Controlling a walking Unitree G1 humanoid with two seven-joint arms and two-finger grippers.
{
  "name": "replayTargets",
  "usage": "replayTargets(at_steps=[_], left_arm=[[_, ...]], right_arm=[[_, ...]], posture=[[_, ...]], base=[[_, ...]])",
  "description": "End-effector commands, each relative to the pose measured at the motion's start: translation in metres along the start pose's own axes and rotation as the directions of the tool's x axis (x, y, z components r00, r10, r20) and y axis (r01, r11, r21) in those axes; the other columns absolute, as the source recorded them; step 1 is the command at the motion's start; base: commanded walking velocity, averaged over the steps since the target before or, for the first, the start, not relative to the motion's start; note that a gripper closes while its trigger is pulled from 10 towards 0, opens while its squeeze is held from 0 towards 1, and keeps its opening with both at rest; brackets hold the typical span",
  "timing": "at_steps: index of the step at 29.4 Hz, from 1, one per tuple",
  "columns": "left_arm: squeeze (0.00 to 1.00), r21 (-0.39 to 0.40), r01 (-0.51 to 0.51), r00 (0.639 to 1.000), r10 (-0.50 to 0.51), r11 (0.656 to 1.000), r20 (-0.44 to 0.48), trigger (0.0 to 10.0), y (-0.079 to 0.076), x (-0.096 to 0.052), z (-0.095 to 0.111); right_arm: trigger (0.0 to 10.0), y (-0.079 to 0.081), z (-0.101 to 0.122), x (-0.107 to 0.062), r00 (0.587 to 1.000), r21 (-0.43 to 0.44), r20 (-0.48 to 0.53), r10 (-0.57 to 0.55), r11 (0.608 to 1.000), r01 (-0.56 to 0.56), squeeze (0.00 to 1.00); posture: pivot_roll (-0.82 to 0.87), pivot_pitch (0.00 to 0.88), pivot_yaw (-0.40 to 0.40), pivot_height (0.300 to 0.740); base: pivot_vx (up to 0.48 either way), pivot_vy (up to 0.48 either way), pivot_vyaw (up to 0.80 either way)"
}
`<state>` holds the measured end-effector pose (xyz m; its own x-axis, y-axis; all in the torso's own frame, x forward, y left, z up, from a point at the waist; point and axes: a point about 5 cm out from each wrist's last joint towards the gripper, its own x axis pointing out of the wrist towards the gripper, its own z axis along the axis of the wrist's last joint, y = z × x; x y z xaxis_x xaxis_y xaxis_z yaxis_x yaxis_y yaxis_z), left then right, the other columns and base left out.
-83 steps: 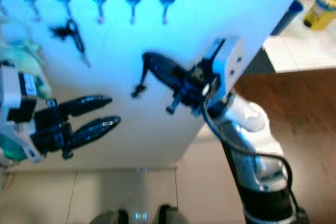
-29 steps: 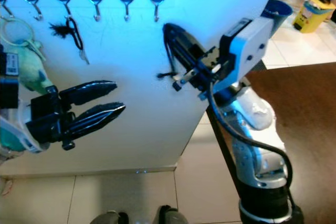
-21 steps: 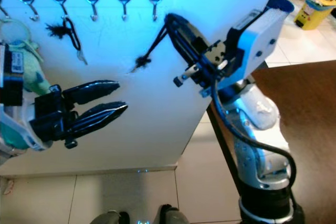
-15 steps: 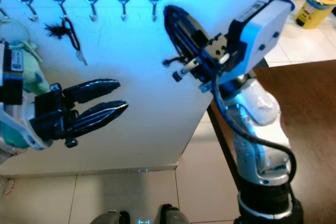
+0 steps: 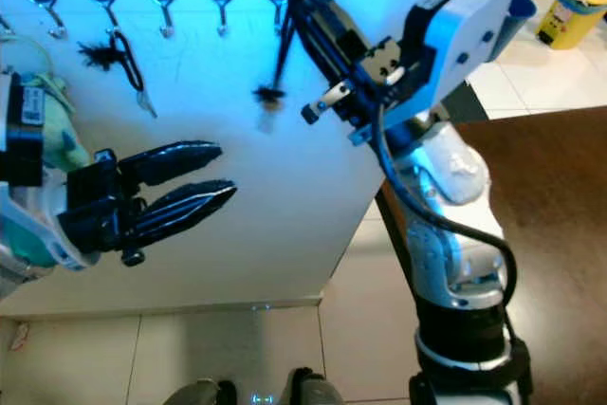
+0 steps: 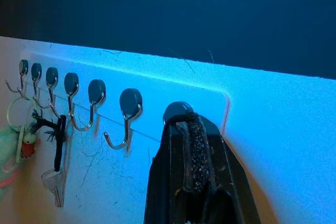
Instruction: Hang keys on a hook
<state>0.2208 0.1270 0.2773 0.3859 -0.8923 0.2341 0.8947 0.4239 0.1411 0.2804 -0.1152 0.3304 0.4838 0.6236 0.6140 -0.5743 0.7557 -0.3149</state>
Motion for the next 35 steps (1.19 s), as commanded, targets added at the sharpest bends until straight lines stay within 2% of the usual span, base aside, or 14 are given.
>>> replayTargets(at_steps=[1,14,18,28,35], left_arm=[[0.00,-0.007,0.013,1.000,-0.013,1.000,-0.007,10.0,-0.002,0.001,-0.001],[0.00,-0.011,0.012,1.000,-0.012,1.000,0.004,10.0,-0.003,0.002,-0.001],[0.00,-0.012,0.010,1.000,-0.010,1.000,0.007,10.0,-0.003,0.003,-0.001],[0.00,-0.015,0.010,1.000,-0.010,1.000,0.009,10.0,-0.003,0.003,-0.001],[0.00,-0.013,0.012,1.000,-0.012,1.000,0.011,10.0,-0.002,0.004,-0.001]], right_arm=[[10.0,0.004,-0.003,0.005,1.000,0.000,-0.001,0.026,1.000,-0.026,0.00],[10.0,0.017,-0.014,0.011,0.992,0.012,-0.013,0.127,0.992,-0.127,0.00],[10.0,0.023,-0.017,0.009,0.985,-0.017,-0.031,0.169,0.985,-0.170,0.00],[10.0,0.024,-0.015,0.005,0.988,-0.032,-0.018,0.153,0.988,-0.153,0.00],[10.0,0.029,-0.023,0.004,0.975,-0.087,-0.073,0.211,0.972,-0.217,0.00]], posture=[[0.01,0.130,0.075,0.740],[0.02,0.130,0.071,0.740],[0.02,0.131,0.070,0.740],[0.01,0.132,0.071,0.740],[0.01,0.128,0.071,0.740]], base=[[0.000,0.000,0.00],[0.000,0.000,0.00],[0.000,0.000,0.00],[0.000,0.000,0.00],[0.000,0.000,0.00]])
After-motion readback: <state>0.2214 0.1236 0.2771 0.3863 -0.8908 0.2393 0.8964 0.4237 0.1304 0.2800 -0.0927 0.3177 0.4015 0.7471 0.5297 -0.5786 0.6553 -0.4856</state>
